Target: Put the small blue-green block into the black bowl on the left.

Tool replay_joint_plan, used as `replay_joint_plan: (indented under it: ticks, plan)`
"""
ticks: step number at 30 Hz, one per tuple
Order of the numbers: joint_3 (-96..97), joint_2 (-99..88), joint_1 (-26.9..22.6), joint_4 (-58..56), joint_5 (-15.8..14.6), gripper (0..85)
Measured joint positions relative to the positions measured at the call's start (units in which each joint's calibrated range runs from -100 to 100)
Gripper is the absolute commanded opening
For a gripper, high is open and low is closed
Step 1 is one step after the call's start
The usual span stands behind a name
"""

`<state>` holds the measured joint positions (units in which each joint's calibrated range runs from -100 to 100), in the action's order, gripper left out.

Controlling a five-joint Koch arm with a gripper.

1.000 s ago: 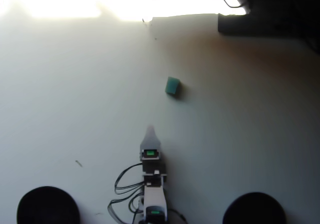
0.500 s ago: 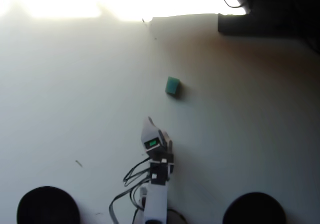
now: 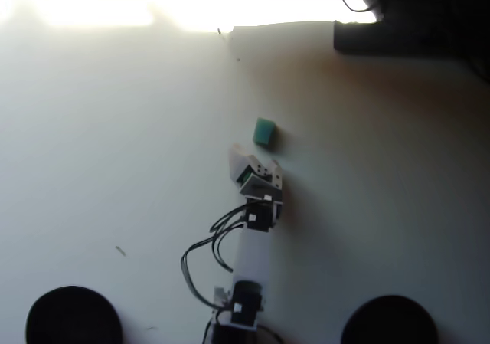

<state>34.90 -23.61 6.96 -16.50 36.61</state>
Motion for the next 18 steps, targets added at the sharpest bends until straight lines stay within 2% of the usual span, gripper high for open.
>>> replay_joint_plan:
  ticks: [12, 18]
  plan:
    - [-11.2, 10.1, 0.7, 0.0, 5.8, 46.3]
    - [-16.3, 16.7, 0.8, 0.0, 6.9, 46.3]
